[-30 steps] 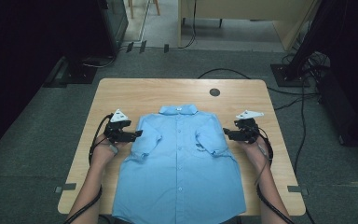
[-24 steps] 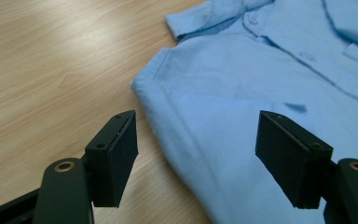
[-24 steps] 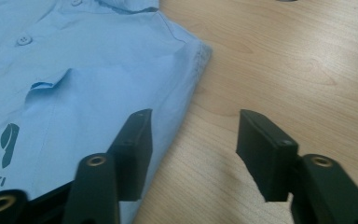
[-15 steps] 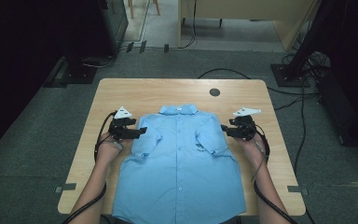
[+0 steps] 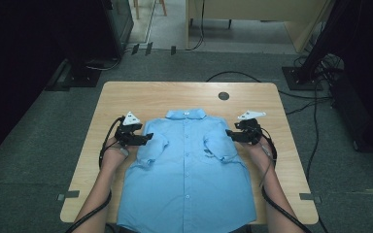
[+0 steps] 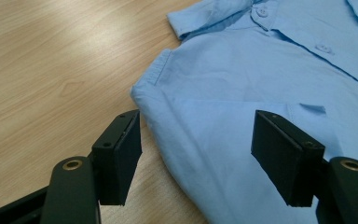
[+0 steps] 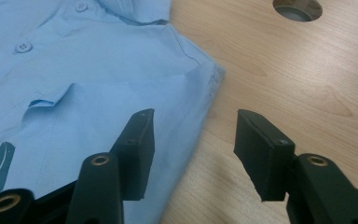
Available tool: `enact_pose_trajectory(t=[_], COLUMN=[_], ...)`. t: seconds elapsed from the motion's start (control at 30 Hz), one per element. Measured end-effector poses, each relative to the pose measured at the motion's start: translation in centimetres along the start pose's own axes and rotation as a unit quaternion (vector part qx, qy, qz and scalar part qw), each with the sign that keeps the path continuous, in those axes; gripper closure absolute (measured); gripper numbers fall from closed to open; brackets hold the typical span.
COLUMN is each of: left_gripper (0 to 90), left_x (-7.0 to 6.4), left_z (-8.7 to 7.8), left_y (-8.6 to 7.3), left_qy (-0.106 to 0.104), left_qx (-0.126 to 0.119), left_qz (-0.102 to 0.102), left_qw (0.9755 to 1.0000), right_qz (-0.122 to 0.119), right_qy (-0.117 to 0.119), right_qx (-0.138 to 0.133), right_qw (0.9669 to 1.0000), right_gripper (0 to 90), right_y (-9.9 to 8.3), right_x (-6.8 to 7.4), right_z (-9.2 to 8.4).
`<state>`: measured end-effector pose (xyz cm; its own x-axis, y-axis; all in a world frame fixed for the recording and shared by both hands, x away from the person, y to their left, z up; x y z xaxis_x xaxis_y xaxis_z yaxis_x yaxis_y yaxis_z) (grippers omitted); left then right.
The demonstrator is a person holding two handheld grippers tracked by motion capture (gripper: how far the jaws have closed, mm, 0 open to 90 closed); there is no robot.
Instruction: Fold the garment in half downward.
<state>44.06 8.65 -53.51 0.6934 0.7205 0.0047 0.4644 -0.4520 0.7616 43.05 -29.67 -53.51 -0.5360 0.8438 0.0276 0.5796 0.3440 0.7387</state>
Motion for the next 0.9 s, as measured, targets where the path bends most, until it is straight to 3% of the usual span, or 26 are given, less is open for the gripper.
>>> enact_pose_trajectory(t=[0.13, 0.3, 0.47, 0.67, 0.77, 0.9], left_gripper=[33.4, 33.6, 33.6, 33.5, 33.5, 33.6], left_x=[0.2, 0.3, -0.1, 0.0, 0.1, 0.4], left_z=[0.2, 0.6, 1.2, 1.8, 2.0, 2.0], left_y=[0.1, 0.4, 0.5, 0.3, 0.3, 0.4], left_qy=[0.008, 0.007, 0.005, 0.01, 0.016, 0.025], left_qx=[0.001, 0.0, 0.005, 0.01, 0.013, 0.013], left_qz=[0.006, 0.006, 0.014, 0.006, 0.011, 0.004], left_qw=[0.9999, 1.0, 0.9999, 0.9999, 0.9997, 0.9996], right_qz=[0.002, 0.011, 0.005, 0.009, 0.014, 0.016], right_qy=[-0.004, -0.004, -0.003, -0.008, -0.007, -0.007], right_qx=[-0.001, -0.013, -0.013, -0.003, -0.004, -0.011], right_qw=[1.0, 0.9998, 0.9999, 0.9999, 0.9999, 0.9998], right_gripper=[53.8, 56.0, 57.2, 61.0, 61.1, 59.9], right_y=[0.2, 0.5, 1.0, 0.9, 0.8, 0.9], right_x=[0.2, 0.4, 0.5, 0.3, 0.1, -0.1], right_z=[0.4, 0.8, 1.3, 2.1, 2.4, 2.5])
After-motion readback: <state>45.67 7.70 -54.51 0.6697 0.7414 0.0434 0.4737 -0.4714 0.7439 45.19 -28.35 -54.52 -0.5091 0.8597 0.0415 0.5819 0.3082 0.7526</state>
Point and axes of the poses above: each handheld gripper's, and its own axes: z roughly forward along the jaws, y roughly out of its top, x roughly to its left, the point moved 6 cm from there along z, roughly forward along the jaws, and after that the axes turned 1 degree about z, right-handed, at the moved point
